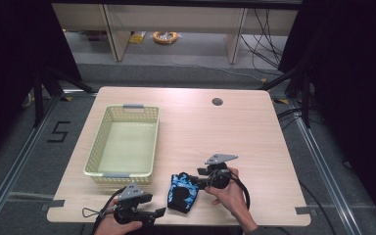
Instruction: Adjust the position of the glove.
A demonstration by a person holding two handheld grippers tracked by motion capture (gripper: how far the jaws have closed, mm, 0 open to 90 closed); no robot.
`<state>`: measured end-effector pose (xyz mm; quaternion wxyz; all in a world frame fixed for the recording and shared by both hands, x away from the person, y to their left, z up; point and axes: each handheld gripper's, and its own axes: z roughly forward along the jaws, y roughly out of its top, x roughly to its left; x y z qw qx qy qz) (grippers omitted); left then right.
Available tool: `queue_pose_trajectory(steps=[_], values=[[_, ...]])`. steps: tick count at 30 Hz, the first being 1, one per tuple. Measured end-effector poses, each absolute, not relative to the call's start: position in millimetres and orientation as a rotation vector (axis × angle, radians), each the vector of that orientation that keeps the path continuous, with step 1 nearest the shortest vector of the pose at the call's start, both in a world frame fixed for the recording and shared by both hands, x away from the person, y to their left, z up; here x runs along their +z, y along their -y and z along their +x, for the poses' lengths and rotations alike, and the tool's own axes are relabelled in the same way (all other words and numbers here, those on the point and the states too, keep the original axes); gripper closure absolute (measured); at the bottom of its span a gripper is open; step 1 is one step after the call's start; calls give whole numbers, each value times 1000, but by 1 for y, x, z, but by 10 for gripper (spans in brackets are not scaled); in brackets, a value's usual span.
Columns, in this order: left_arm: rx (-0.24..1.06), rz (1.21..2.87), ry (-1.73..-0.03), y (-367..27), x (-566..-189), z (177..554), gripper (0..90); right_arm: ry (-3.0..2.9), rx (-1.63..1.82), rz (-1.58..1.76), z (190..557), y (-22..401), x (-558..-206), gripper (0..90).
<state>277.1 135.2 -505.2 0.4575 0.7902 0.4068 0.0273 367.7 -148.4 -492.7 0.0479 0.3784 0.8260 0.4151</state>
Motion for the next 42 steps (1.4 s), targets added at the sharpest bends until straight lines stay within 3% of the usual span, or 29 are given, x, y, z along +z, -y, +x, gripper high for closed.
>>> queue_pose_trajectory(steps=[11, 14, 16, 23, 28, 30, 33, 42], values=[[32, 1986, -972, -105, -510, 284, 281, -2607, 1193, 1181, 374, 136, -509, 510], [45, 1988, -977, -98, -513, 286, 291, -2601, 1209, 1169, 372, 137, -510, 556], [47, 2005, -985, -96, -515, 288, 296, -2632, 1174, 1131, 370, 139, -509, 649], [45, 2026, -983, -89, -517, 288, 334, -2649, 1191, 1133, 367, 141, -511, 741], [88, 2043, -946, -89, -518, 287, 494, -2650, 1185, 1148, 365, 145, -511, 782], [83, 2032, -954, -90, -518, 288, 519, -2649, 1191, 1145, 365, 144, -511, 786], [51, 2017, -962, -93, -520, 290, 655, -2655, 1191, 1140, 364, 145, -511, 800], [57, 2004, -953, -96, -522, 290, 734, -2644, 1195, 1152, 363, 145, -512, 809]])
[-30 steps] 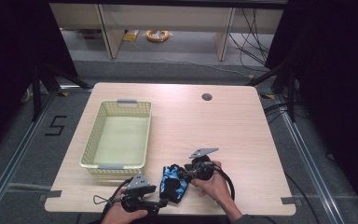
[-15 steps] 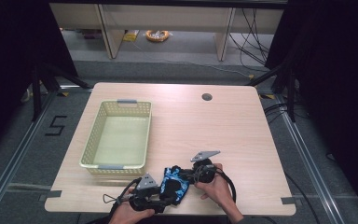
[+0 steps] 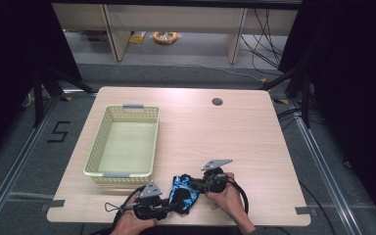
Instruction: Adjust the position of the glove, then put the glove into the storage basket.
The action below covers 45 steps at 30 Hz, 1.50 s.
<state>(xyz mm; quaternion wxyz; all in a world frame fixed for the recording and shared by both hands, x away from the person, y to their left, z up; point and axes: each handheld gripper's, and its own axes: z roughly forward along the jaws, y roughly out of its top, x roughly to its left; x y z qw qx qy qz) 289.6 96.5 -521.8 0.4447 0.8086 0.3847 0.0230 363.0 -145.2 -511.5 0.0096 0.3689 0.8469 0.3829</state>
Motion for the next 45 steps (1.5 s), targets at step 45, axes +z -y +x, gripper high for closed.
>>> queue_pose_trajectory(steps=[45], values=[[115, 1901, -875, -124, -459, 289, 780, -2530, 1343, 985, 361, 123, -446, 848]])
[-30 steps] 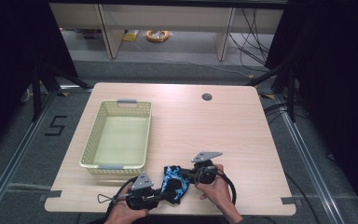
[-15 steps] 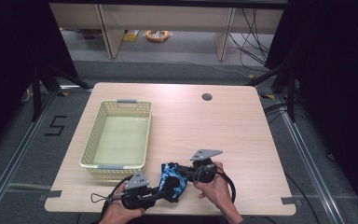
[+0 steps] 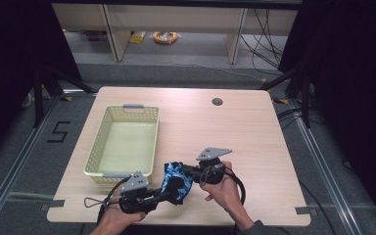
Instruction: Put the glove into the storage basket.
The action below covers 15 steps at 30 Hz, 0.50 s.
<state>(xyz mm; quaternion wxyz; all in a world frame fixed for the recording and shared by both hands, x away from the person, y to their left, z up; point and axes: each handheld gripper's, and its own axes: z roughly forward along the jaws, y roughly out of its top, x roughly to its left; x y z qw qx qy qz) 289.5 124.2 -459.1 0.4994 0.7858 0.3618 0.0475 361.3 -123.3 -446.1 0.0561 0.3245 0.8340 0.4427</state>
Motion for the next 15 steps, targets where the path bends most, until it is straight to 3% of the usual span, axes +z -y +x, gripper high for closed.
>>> queue_pose_trajectory(steps=[15], values=[[179, 1872, -922, -158, -416, 308, 777, -2546, 1358, 886, 393, 89, -397, 849]])
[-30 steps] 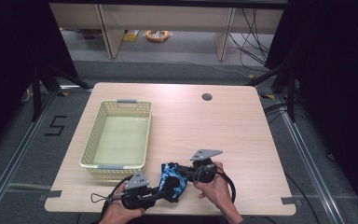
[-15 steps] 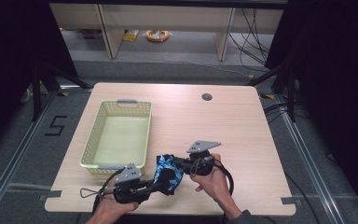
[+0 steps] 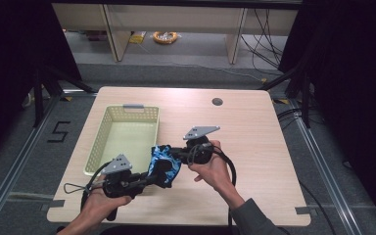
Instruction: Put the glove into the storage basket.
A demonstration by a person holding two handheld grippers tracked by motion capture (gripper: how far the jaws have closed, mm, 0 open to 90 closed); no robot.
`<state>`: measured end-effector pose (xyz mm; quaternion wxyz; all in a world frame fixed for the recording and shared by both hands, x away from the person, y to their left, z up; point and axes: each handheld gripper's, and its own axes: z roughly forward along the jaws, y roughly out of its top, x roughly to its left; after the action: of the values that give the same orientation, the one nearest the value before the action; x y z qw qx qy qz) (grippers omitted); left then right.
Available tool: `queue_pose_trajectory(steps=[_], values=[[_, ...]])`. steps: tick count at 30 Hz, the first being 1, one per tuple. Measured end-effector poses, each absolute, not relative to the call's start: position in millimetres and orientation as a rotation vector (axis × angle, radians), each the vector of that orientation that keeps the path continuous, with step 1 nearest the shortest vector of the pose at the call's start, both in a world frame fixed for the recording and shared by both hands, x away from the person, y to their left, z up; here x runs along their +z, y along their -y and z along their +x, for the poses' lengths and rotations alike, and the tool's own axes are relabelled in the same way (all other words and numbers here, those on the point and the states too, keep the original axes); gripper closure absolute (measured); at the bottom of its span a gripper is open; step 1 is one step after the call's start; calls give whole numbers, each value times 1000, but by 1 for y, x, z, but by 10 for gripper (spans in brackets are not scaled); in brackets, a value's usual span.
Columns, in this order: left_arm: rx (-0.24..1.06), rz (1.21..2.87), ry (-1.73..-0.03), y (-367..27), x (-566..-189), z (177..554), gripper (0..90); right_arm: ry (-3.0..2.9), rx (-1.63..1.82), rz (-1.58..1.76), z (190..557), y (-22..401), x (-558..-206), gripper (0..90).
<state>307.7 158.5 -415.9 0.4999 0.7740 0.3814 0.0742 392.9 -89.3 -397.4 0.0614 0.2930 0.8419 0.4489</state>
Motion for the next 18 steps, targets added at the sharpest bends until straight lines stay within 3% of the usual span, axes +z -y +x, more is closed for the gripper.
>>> queue_pose_trajectory(steps=[18], values=[[227, 1826, -1041, -219, -400, 331, 775, -2612, 1417, 801, 437, 23, -378, 848]])
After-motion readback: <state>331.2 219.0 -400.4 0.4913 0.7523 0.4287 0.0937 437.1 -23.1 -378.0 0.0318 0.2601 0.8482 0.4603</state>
